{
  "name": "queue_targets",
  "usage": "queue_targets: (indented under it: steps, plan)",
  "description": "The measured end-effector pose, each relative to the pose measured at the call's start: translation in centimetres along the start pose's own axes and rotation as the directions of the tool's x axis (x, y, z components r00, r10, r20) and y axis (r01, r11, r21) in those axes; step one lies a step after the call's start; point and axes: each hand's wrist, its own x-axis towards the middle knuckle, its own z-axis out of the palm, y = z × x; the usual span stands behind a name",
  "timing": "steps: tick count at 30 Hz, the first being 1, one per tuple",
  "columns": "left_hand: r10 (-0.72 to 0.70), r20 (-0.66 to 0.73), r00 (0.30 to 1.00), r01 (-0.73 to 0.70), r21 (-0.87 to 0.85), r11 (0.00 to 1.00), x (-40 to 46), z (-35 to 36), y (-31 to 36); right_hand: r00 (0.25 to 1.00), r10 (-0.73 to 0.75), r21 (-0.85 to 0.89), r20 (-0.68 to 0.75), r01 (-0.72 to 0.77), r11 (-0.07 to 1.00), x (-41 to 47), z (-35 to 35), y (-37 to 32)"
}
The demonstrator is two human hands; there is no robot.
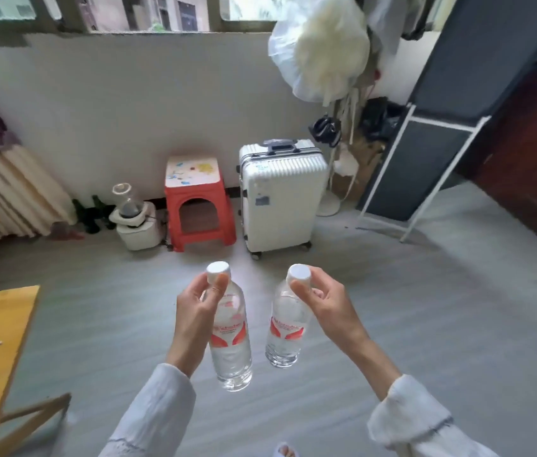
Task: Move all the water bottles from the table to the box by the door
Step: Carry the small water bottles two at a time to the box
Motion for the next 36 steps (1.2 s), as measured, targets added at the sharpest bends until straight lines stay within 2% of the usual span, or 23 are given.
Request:
queue_targets:
  steps: [6,11,15,24,36]
  plan:
    - [-0.033,0.319,0.947,0.029,0.018,0.999,2.2,15.2,0.1,0.959,0.015,-0.047,-0.281,-0.03,0.998,-1.1,-12.9,1.5]
    - [-0.02,0.548,0.836,-0.014,0.058,0.998,3.7,26.4,0.4,0.854,0.025,-0.034,-0.519,-0.05,0.998,-1.5,-22.4,3.0]
    - [0.011,0.667,0.745,-0.106,0.102,0.989,6.1,34.9,0.4,0.76,0.014,-0.045,-0.65,-0.057,0.997,-0.5,-29.1,4.3]
    - [-0.001,0.805,0.594,-0.135,0.1,0.986,14.6,53.8,0.6,0.577,0.026,-0.043,-0.817,-0.106,0.993,5.8,-44.3,6.4]
    - [-0.068,0.88,0.469,-0.187,0.174,0.967,20.6,76.3,1.3,0.436,0.059,0.009,-0.898,-0.115,0.993,12.0,-62.6,8.9]
